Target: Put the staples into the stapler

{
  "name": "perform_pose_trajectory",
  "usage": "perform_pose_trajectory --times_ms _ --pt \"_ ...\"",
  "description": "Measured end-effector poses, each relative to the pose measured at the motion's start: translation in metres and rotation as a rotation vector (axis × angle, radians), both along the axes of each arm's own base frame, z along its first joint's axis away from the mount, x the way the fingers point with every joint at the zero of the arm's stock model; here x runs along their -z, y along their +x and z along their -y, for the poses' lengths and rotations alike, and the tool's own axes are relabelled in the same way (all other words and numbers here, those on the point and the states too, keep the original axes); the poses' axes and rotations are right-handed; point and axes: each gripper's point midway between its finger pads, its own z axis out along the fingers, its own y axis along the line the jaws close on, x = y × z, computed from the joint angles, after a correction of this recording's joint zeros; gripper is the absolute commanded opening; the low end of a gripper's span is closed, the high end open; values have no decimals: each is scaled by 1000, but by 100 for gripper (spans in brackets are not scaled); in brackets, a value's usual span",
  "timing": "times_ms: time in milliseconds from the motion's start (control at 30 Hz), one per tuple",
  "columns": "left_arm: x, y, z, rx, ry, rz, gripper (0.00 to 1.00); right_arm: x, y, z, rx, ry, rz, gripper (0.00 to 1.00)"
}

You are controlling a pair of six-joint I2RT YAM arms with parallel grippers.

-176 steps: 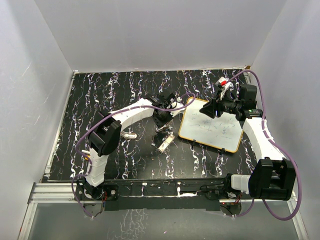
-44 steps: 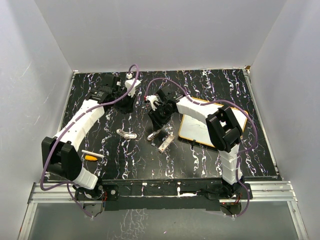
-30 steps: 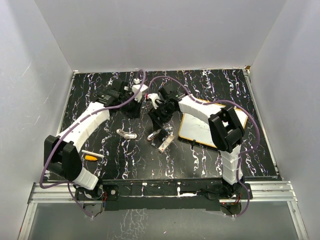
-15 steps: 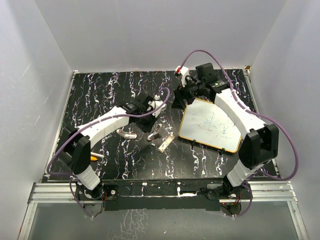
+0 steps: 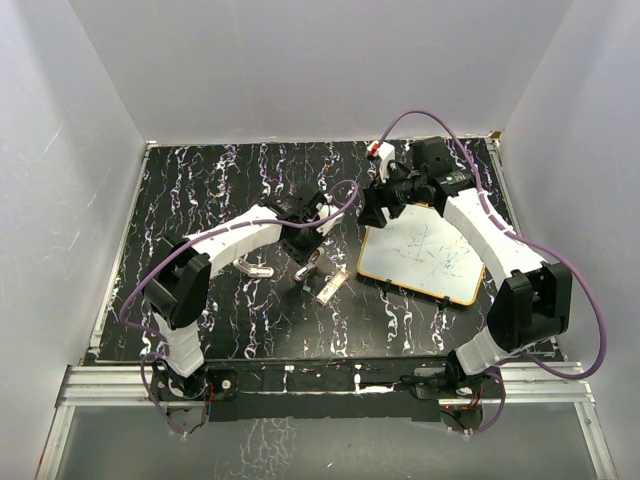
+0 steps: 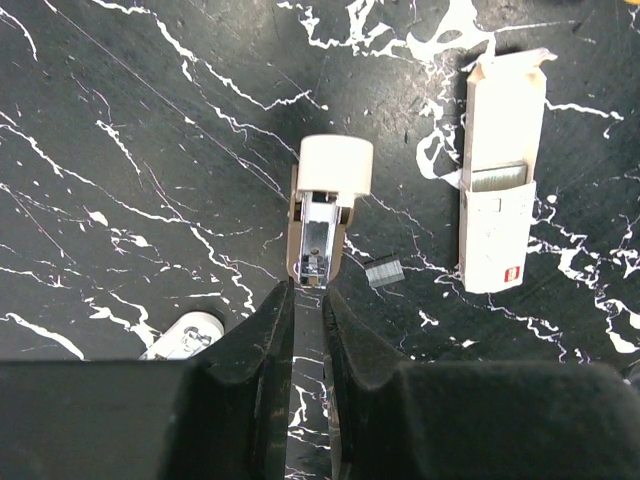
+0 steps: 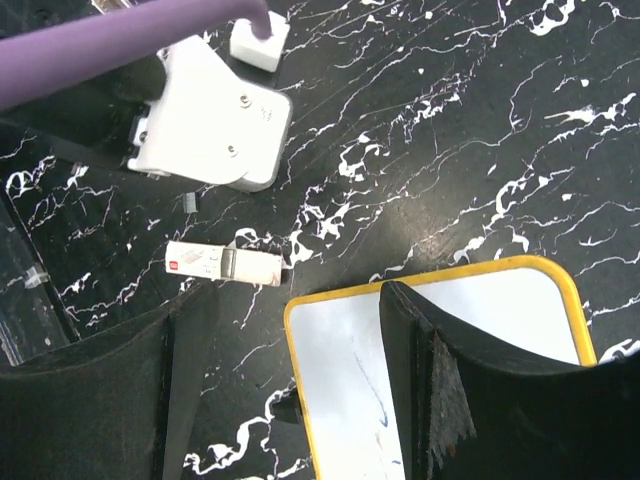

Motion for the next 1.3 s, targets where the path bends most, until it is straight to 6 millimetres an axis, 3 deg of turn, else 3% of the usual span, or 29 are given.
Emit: perform_pose_trajectory --times_ms 400,1300 --pt "8 6 6 -32 42 -19 0 -15 -5 6 5 30 42 68" --pt "18 -1 5 -31 73 -33 0 -7 -8 8 0 43 18 68"
